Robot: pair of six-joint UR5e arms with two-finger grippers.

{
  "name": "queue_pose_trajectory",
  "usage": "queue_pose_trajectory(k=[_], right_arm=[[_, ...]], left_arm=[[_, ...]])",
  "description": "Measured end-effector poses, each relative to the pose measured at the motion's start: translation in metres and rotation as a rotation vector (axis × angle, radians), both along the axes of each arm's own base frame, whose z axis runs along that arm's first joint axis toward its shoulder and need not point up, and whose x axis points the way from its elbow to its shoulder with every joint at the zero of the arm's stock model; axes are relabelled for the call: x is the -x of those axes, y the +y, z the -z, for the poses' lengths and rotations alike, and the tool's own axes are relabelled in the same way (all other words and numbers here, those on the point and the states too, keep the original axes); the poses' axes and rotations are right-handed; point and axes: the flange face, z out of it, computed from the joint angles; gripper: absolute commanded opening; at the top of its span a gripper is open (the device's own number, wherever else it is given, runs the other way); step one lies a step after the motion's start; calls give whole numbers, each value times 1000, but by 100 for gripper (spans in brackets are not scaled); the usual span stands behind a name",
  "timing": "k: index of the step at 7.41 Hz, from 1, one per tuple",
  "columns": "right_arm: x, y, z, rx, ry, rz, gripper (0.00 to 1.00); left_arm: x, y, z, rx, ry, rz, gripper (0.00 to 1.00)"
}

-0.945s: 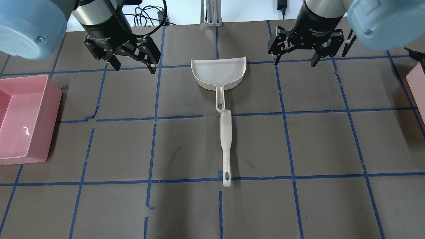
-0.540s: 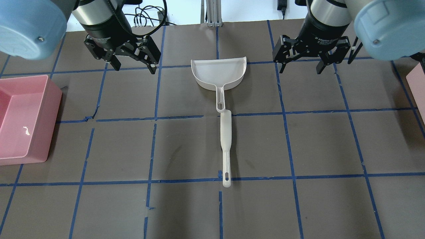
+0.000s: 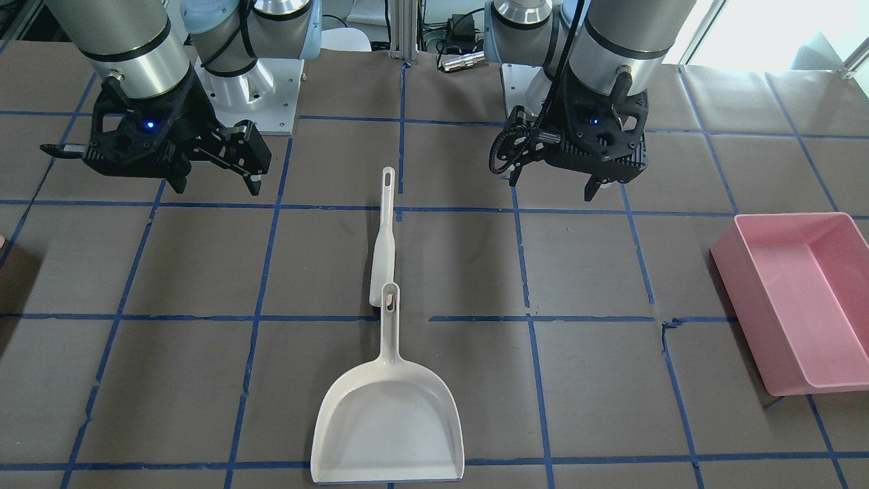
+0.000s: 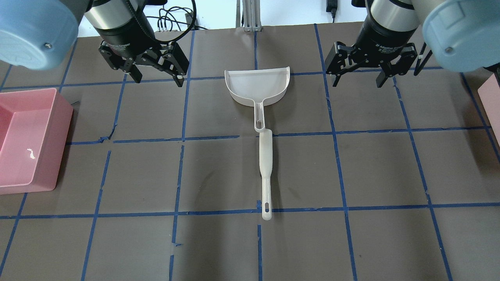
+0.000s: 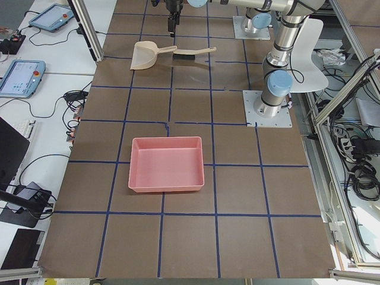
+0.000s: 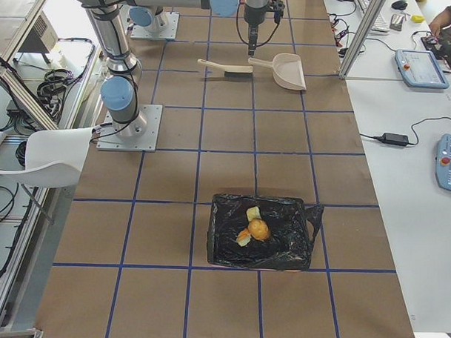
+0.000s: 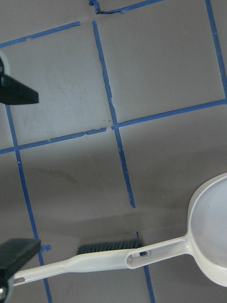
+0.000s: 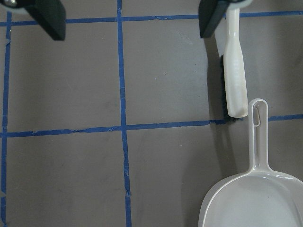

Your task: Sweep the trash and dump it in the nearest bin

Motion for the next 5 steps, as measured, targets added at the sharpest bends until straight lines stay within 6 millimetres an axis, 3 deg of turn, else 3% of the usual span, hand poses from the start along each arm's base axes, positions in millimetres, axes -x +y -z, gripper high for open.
queue_pose_trajectory(k=[5], right_arm=[[9,-4,1,3,-11,2,100]], left_arm=[[0,0,0,0,-1,0,100]])
